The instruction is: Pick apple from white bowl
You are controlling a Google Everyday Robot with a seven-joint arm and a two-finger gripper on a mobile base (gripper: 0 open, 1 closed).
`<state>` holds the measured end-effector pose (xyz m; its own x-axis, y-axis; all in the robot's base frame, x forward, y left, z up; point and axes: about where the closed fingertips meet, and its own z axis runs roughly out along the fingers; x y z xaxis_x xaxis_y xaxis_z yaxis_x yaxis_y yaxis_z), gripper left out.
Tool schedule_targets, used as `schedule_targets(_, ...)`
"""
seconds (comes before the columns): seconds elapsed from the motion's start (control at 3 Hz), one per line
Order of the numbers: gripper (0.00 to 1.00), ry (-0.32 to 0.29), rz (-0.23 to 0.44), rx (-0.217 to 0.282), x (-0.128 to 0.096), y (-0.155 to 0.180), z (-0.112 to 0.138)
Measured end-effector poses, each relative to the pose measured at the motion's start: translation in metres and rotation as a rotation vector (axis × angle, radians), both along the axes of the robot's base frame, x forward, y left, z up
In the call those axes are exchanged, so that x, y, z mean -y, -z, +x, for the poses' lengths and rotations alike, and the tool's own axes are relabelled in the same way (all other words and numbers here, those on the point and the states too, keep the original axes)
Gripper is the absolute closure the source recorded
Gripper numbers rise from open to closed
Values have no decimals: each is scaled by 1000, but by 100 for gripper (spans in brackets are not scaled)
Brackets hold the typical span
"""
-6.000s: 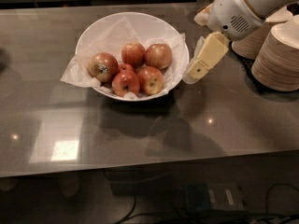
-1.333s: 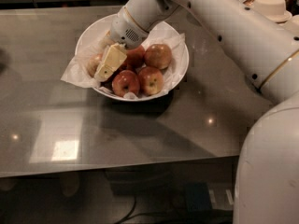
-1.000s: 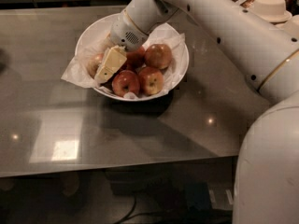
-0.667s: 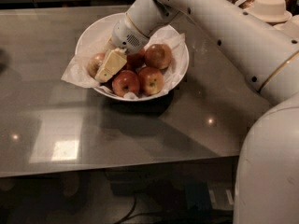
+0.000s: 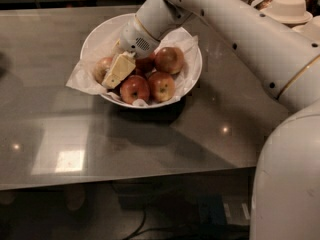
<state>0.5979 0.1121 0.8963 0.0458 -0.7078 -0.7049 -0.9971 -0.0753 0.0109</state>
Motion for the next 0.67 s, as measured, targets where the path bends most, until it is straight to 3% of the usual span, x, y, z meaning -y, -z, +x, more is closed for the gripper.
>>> schedule_targets(0.33,100,-1,17,12,1,-7,-1)
schedule_targets(0.67,100,25,51,76,16,-32,-5)
